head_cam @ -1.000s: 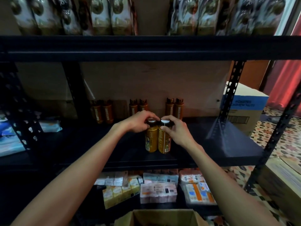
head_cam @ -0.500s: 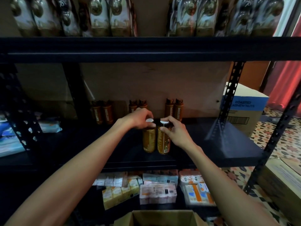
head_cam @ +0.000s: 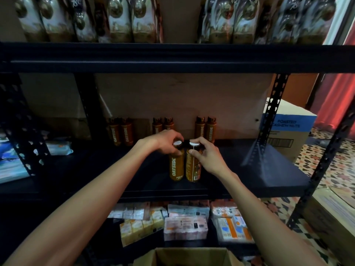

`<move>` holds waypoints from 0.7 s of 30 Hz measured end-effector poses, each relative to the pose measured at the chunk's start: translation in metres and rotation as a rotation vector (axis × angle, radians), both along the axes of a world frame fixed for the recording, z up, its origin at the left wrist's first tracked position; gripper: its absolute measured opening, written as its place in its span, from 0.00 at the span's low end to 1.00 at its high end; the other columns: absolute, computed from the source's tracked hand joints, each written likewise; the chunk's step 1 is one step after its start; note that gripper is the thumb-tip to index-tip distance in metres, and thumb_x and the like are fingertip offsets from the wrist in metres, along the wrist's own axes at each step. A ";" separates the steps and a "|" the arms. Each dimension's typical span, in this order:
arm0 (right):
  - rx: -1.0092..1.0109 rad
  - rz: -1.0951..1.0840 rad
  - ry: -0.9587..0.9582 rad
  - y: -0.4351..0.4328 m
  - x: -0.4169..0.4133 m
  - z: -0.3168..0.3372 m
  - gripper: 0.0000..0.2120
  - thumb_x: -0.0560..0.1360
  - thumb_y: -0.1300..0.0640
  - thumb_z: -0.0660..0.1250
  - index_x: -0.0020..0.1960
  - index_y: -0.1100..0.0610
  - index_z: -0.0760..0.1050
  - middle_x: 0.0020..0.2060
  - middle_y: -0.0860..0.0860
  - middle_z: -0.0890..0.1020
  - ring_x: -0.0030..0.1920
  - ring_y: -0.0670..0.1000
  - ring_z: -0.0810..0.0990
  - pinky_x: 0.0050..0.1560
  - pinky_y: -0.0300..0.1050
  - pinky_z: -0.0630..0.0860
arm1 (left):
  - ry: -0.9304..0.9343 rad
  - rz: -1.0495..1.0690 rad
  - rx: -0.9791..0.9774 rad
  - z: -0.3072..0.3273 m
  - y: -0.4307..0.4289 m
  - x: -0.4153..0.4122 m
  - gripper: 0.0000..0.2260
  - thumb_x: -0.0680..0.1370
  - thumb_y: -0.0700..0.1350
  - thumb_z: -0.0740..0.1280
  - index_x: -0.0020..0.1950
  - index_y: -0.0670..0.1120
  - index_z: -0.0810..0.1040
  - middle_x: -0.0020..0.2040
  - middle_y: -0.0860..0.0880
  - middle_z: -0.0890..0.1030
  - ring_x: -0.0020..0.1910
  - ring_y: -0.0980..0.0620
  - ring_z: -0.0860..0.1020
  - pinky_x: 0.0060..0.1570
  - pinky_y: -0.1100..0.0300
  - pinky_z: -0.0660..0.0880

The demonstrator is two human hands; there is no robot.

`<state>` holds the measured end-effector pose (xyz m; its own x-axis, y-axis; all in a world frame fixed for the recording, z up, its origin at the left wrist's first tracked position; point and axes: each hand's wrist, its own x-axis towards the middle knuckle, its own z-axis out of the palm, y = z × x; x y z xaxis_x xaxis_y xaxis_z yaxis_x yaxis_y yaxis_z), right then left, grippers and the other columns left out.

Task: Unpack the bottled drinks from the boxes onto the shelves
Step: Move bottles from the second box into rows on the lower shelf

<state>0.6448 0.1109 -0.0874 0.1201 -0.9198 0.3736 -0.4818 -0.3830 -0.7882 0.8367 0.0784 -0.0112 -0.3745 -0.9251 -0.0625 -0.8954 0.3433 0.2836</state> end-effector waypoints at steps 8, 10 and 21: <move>-0.019 0.023 0.029 -0.006 -0.003 0.002 0.13 0.78 0.54 0.72 0.62 0.47 0.78 0.39 0.45 0.78 0.28 0.40 0.71 0.32 0.32 0.68 | 0.026 0.032 -0.004 -0.001 0.000 -0.002 0.26 0.75 0.47 0.75 0.72 0.50 0.72 0.71 0.47 0.72 0.68 0.46 0.72 0.63 0.53 0.72; -0.004 0.045 0.057 -0.010 -0.007 0.006 0.15 0.78 0.55 0.72 0.64 0.47 0.79 0.54 0.46 0.80 0.42 0.37 0.76 0.43 0.28 0.71 | 0.027 0.036 -0.004 -0.001 -0.001 -0.001 0.27 0.74 0.47 0.75 0.71 0.51 0.72 0.71 0.46 0.71 0.68 0.45 0.72 0.64 0.51 0.72; -0.011 -0.028 0.197 -0.021 -0.009 0.017 0.13 0.75 0.48 0.75 0.59 0.45 0.82 0.54 0.45 0.75 0.59 0.51 0.74 0.60 0.45 0.74 | 0.039 0.040 0.023 0.001 -0.002 -0.005 0.25 0.74 0.46 0.76 0.69 0.51 0.74 0.70 0.47 0.72 0.68 0.46 0.72 0.62 0.52 0.72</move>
